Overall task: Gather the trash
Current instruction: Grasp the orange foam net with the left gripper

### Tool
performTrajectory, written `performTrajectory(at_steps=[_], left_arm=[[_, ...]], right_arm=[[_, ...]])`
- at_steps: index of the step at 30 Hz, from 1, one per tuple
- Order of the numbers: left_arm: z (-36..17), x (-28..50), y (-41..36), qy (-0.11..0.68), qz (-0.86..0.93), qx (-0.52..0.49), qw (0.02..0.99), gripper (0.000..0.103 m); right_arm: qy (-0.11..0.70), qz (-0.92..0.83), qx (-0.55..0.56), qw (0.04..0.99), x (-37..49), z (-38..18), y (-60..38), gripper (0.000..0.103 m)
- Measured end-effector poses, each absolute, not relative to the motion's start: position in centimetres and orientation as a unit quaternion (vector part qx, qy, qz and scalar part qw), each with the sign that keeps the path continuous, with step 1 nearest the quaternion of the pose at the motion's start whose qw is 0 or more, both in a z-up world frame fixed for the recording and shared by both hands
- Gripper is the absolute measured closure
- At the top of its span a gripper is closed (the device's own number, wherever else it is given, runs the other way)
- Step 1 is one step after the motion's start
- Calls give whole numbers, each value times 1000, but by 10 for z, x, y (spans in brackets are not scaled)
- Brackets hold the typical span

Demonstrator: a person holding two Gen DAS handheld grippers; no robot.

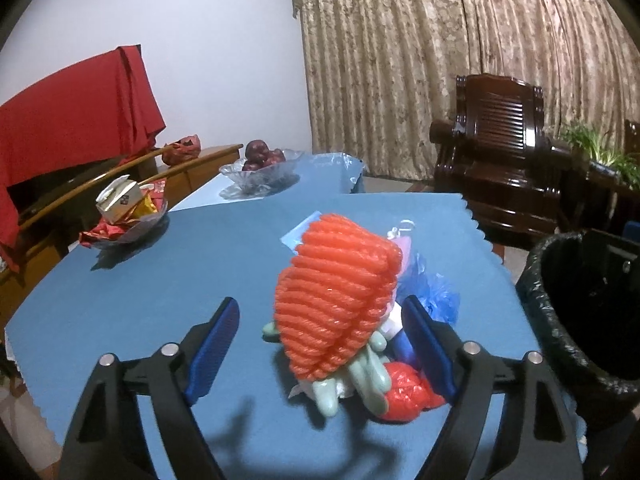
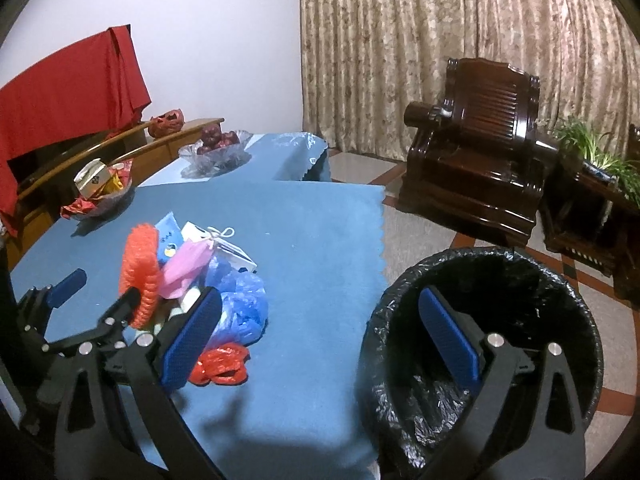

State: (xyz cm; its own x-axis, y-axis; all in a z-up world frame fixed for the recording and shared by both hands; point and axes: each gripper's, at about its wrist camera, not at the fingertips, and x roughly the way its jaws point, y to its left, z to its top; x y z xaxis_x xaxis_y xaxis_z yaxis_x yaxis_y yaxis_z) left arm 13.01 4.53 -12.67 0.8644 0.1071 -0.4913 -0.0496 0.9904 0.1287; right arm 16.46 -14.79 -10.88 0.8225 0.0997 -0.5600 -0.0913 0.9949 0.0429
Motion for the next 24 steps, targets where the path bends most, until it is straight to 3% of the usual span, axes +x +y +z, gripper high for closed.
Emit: performTrajectory(at_steps=[12,13,15,18,24], left_arm=[[-146,163,29,250,79,90,961,22],[-147,164,29,248,81,94,961,25],[-149,166,29,251,73,94,961,44],[-152,168,35,263,55,78,960,60],[-138,157,52,257,54,53,963,72]], right_arm=[[309,43,13,950,186,-124,-155,7],[311,43,13,949,186,-125,-154,7],[312,43,13,949,187,-126,-154,7],[313,45,11,949,188,-126,-151,7],[309,52,6,950,189,-123,-143,7]])
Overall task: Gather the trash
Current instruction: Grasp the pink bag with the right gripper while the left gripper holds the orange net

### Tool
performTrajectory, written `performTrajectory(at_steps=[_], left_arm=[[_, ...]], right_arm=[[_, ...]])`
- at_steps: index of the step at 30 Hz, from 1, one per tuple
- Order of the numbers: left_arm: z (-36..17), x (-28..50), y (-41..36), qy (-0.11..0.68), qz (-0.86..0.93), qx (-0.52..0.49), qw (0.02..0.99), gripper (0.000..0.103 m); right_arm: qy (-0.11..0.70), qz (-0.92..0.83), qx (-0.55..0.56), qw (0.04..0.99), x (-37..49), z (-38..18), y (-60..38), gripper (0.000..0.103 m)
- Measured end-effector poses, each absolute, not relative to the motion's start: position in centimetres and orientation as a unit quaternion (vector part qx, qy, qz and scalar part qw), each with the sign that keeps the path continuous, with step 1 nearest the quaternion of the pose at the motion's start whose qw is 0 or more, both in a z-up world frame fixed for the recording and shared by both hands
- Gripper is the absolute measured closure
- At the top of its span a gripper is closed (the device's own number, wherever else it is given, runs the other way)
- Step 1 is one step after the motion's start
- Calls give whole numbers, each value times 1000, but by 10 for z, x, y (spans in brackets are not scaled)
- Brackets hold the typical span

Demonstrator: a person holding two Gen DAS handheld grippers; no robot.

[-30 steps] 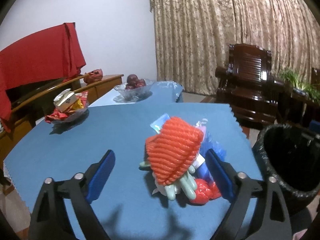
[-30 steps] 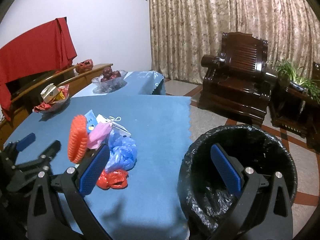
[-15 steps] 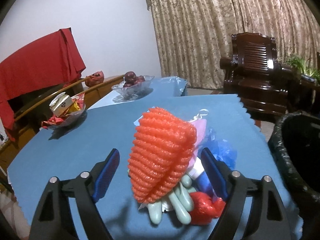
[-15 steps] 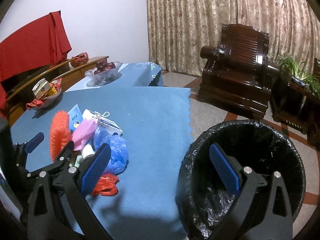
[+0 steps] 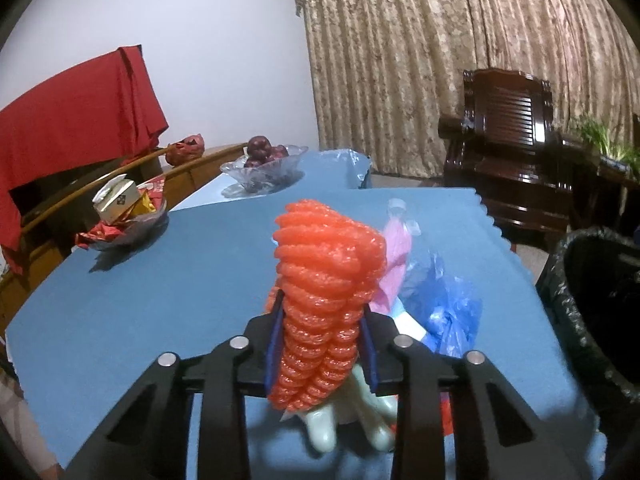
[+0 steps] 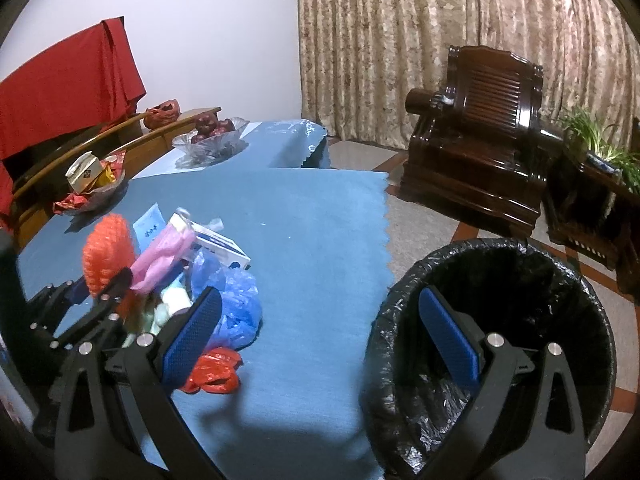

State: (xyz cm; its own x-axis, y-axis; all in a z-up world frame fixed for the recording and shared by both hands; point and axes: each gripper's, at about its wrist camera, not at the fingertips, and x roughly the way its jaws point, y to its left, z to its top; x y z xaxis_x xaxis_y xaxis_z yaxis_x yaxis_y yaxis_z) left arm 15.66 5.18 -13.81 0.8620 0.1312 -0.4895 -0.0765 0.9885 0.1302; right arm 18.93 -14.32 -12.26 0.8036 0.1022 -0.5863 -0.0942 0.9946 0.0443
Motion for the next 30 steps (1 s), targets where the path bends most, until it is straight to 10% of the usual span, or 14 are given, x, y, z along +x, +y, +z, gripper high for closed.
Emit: performTrajectory(at_steps=[23,28,30], left_arm=[[-123,128,145,261,93,0,961,74],[-126,132,150,265,91,-2,960,74],[-127,132,149,265,89,-1,960,74]], right_arm=[[338,133,-4,932,231,-151,-38,22],[363,157,-3,918,247,-164,-23,50],[366,174,0,914,247,-164,-20,81]])
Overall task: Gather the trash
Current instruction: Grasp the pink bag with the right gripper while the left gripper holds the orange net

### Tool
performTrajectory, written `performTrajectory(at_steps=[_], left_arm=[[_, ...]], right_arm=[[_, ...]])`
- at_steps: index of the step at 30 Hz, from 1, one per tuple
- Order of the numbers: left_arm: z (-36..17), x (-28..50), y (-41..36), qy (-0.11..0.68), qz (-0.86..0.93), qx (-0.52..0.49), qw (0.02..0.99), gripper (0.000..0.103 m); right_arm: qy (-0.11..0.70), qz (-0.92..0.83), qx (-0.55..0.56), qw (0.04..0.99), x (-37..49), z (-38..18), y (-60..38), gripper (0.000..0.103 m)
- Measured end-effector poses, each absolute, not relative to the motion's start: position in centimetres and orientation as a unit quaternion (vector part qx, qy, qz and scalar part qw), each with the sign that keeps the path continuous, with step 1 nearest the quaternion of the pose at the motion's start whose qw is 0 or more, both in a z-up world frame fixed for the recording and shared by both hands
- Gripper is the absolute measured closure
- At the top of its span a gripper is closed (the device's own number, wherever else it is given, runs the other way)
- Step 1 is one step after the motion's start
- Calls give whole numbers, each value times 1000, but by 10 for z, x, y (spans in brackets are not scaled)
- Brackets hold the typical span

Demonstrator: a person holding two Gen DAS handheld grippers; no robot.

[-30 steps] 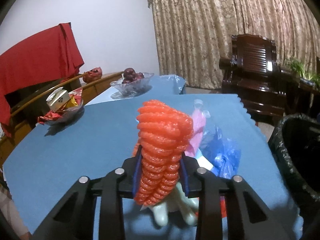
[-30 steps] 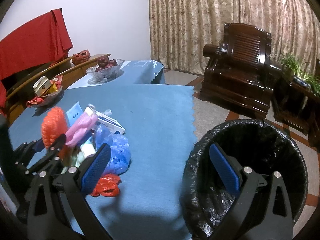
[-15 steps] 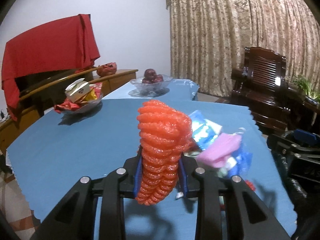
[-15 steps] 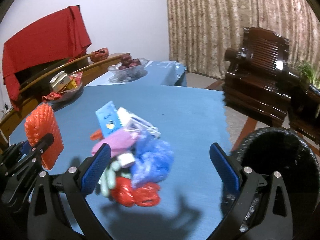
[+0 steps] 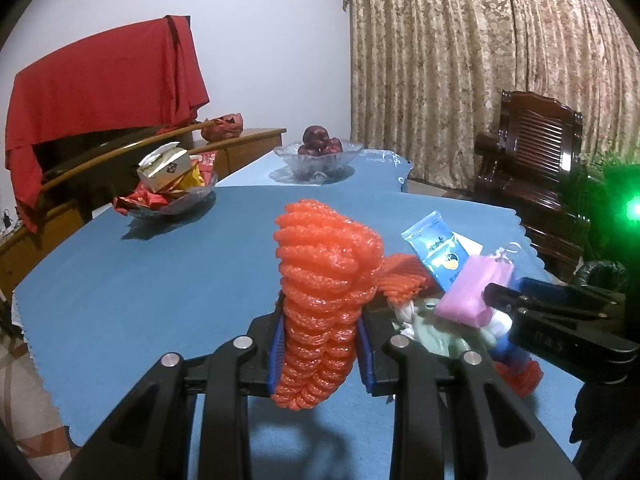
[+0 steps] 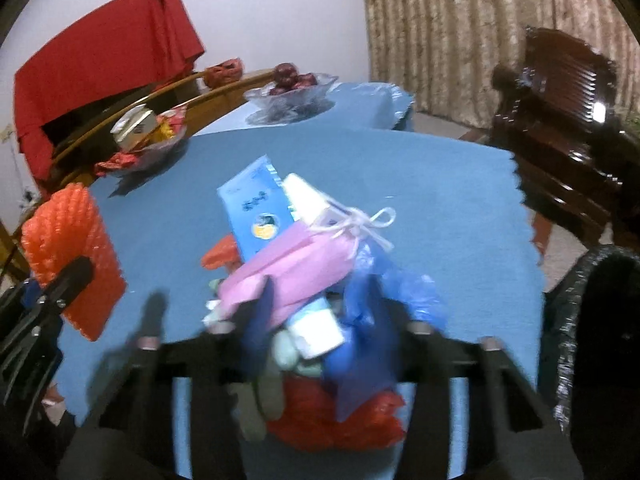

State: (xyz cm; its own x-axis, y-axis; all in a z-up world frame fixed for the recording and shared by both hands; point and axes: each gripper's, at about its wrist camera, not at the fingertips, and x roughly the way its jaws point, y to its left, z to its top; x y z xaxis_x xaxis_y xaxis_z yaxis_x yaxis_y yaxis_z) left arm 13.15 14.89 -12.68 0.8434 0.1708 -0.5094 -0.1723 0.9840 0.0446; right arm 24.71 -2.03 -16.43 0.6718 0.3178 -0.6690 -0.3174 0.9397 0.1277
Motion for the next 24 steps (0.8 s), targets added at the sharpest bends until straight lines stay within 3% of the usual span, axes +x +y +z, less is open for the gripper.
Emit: performTrajectory(at_steps=[2,10,13,14,15,20,22,24], left_arm=[[-126,132,148,265,88,-1,960,74],[-119,132,133,263,75,6,962,73],[-118,132,129,261,73,7,963,73],[-118,132,129,261,73,8,962,73],[-119,132,129,262,73,9,962,73],[-127,140,138,271,76,7,960,73],[-131,144,142,274,75,6,959,73],[-134,149,144,278,75,5,958,73]], right_arm=[[364,185,-4,913,246,-163,-20,101],[352,203,19,913,236,-147,-36,102],[358,194,23,913,239,-147,-37,82],[360,191,28,913,240,-147,-36,62],[362,188,32,913,242,-148,-36,50],[377,179,25,909,256,-158,-25,41],[386,183,20,904,263,-165,-19,42],[391,196,19,899,267,-169,-18,72]])
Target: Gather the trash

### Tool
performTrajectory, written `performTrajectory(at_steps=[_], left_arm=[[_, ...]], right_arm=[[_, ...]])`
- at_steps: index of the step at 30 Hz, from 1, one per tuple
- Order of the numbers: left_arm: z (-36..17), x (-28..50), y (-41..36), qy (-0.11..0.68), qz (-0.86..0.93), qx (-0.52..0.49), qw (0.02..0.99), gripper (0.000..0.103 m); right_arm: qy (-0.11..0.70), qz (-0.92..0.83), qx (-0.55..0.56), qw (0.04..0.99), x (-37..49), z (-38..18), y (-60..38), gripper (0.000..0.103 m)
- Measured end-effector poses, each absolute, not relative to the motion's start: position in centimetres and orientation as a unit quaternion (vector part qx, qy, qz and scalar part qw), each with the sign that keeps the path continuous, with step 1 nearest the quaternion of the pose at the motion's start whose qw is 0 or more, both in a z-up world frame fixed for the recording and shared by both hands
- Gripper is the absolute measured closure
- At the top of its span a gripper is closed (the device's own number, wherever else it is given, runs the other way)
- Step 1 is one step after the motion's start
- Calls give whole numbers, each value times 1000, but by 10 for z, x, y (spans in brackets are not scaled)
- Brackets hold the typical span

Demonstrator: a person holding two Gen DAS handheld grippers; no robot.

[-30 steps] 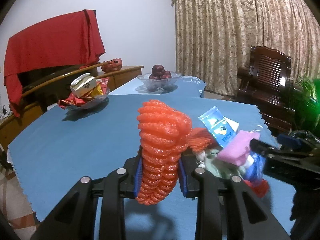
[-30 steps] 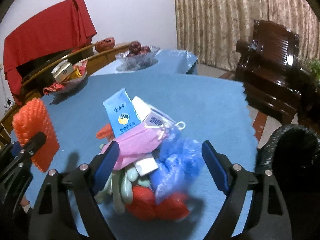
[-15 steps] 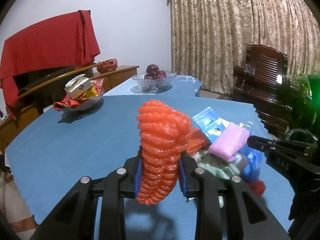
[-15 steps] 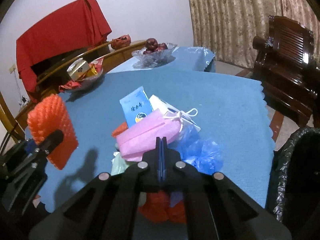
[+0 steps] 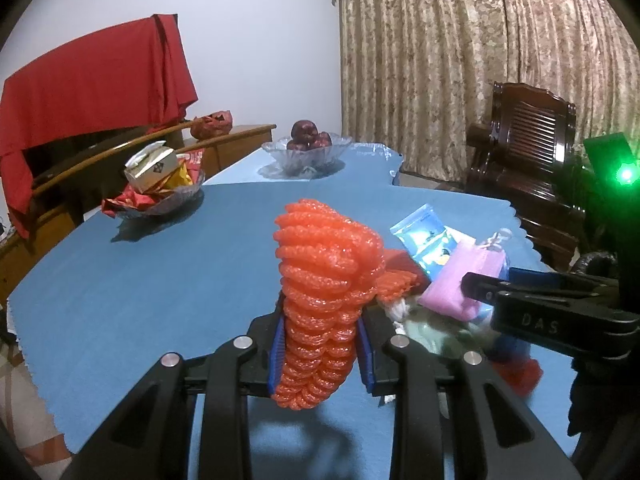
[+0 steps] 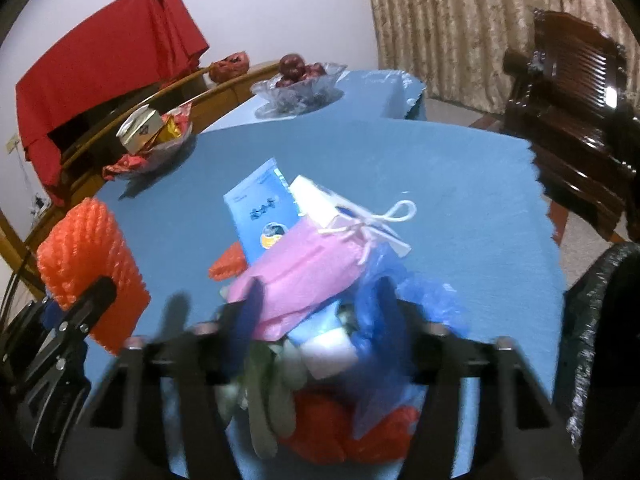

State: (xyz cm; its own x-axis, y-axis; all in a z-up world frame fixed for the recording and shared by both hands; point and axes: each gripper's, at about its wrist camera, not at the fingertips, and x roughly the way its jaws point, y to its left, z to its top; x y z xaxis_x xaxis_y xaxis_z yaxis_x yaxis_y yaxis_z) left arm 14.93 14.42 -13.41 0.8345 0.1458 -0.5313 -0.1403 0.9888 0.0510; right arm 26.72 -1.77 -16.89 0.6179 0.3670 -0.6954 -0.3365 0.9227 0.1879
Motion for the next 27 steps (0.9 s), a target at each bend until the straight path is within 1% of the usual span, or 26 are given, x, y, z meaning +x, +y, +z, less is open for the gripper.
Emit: performTrajectory(at_steps=[1,2,3,5,8,15,22,27], left_arm=[[-136,152,145,280,75,4,957,73],[-137,154,146,281,74,3,957,73],[-138,156,147,282,74,2,957,73],[-141,159,148,285,74,2,956,73],[-139,161,147,285,71,0,956,73],[-122,153,130,274,48,-5,961,73],[-91,144,86,252,-10,-13,968,73],[-82,142,57,243,-43,-17,969,73]], right_arm=[[393,203,17,897,268,-169,-16,74],[388,205,11,899,268,-168,-15,80],[383,207,6,900,267,-167,-14,91],[375,210,-4,903,265,-163,-14,96],[368,210,10,906,261,-154,-24,97],[324,206,32,923,238,-118,-57,98],[296,180,39,937,206,-88,-109,98],[294,178,43,938,192,-83,-135,98]])
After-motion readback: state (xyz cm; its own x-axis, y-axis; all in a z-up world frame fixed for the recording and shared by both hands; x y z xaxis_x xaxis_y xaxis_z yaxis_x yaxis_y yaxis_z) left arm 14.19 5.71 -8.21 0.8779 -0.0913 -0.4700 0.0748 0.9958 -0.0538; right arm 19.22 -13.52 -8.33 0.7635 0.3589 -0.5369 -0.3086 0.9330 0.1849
